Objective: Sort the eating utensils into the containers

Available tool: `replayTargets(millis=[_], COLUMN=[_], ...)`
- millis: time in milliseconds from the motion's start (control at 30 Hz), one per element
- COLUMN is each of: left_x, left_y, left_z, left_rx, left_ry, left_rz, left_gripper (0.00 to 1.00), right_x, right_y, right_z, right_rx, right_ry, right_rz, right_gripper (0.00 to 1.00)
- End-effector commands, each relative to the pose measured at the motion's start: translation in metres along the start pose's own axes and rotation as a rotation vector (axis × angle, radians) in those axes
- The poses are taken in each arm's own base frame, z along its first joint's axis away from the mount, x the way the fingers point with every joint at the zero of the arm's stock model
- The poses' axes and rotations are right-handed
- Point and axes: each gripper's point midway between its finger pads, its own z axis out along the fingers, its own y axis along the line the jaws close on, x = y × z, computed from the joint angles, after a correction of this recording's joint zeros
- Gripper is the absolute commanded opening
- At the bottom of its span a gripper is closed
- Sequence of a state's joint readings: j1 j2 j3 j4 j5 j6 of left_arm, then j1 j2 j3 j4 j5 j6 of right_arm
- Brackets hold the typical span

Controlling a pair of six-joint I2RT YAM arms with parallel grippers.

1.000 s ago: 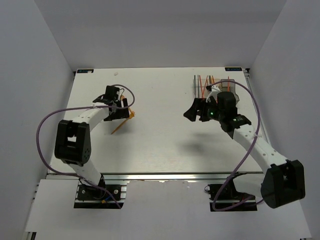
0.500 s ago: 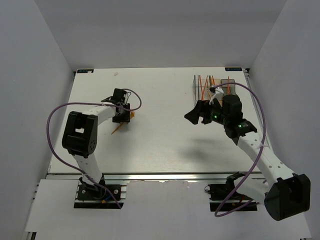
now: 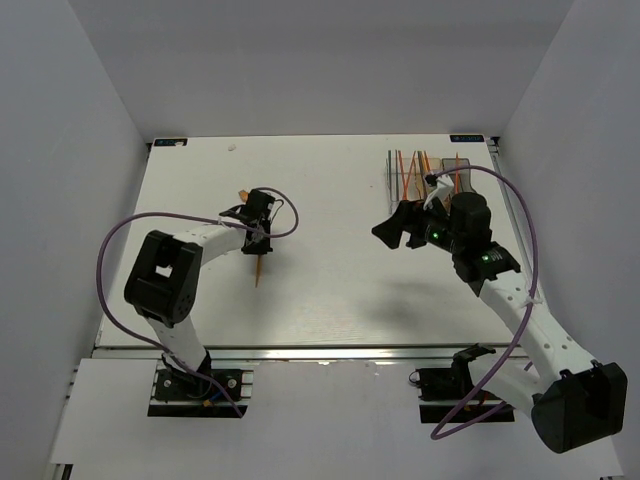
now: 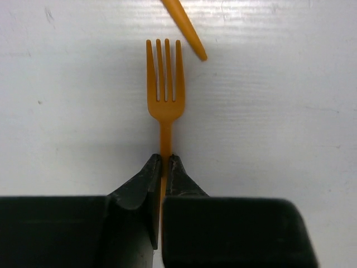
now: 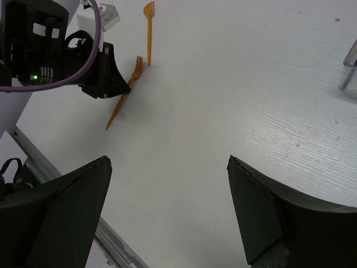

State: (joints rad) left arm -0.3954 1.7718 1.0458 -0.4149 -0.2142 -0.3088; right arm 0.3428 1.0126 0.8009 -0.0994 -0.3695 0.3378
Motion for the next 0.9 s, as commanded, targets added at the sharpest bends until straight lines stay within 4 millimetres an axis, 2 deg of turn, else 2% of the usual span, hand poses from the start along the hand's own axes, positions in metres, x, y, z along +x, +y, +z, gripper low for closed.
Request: replayTargets(millis=[0,33,133,200,267,300,333,367,400,433,500,533,567,600,633,667,733,800,867], left_x=[0.043,0.043,0.025,0.003,-0.016,-0.030,-0.040,-0.049,-0.060,-0.073,-0.083,-0.085,-0.099,-0.102,-0.097,-0.102,-0.098,-0.094,-0.087], left_y=[-0.004,-0.010,-0.026,-0.034,-0.048,-0.051,-0.062,-0.067,-0.069,-0.072,-0.077,-0.087,-0.100,-0.109,-0.124,-0.134,-0.156,-0.168,-0.182], left_z=[-0.012,-0.016,-0.043,-0.070,-0.090,-0.110,-0.121,-0.133,-0.155,-0.165,-0.177,-0.181,-0.197,-0.201,-0.195,-0.203,-0.211,-0.210,-0.208], left_rx=[0.020,0.037,0.116,0.178,0.260,0.313,0.387,0.446,0.517,0.549,0.562,0.576,0.630,0.649,0.650,0.679,0.747,0.759,0.775], left_ry=[0.122,0.119,0.057,-0.020,-0.065,-0.115,-0.132,-0.161,-0.214,-0.254,-0.280,-0.274,-0.280,-0.271,-0.239,-0.246,-0.224,-0.209,-0.185], left_rz=[-0.061,-0.116,-0.249,-0.342,-0.514,-0.585,-0.725,-0.793,-0.846,-0.925,-0.929,-0.896,-0.859,-0.826,-0.767,-0.745,-0.695,-0.658,-0.623], left_gripper=[0.00,0.00,0.00,0.00,0.00,0.00,0.00,0.00,0.00,0.00,0.00,0.00,0.00,0.00,0.00,0.00,0.00,0.00,0.00], right_x=[0.001,0.004,0.014,0.014,0.024,0.021,0.033,0.036,0.034,0.040,0.049,0.044,0.047,0.044,0.046,0.041,0.033,0.021,0.028], right_y=[0.004,0.005,0.007,0.018,0.034,0.043,0.051,0.054,0.058,0.057,0.067,0.075,0.086,0.088,0.088,0.089,0.092,0.099,0.097], right_z=[-0.001,0.000,0.000,-0.001,-0.006,-0.007,-0.010,-0.010,-0.010,-0.009,-0.008,-0.008,-0.007,-0.004,0.000,0.006,0.013,0.017,0.029], right_rx=[-0.026,-0.038,-0.065,-0.130,-0.231,-0.288,-0.353,-0.378,-0.402,-0.414,-0.457,-0.492,-0.510,-0.502,-0.478,-0.443,-0.412,-0.413,-0.379], right_ry=[-0.030,-0.027,-0.009,-0.019,0.013,-0.005,0.026,0.032,0.017,0.040,0.073,0.044,0.048,0.037,0.048,0.023,-0.009,-0.023,0.022], right_rz=[0.003,0.007,0.029,0.020,0.027,0.006,0.035,0.043,0.042,0.073,0.123,0.101,0.100,0.092,0.096,0.090,0.080,0.060,0.065], right_gripper=[0.89,0.89,0.89,0.89,0.89,0.89,0.89,0.88,0.88,0.87,0.84,0.82,0.82,0.81,0.80,0.78,0.77,0.73,0.70])
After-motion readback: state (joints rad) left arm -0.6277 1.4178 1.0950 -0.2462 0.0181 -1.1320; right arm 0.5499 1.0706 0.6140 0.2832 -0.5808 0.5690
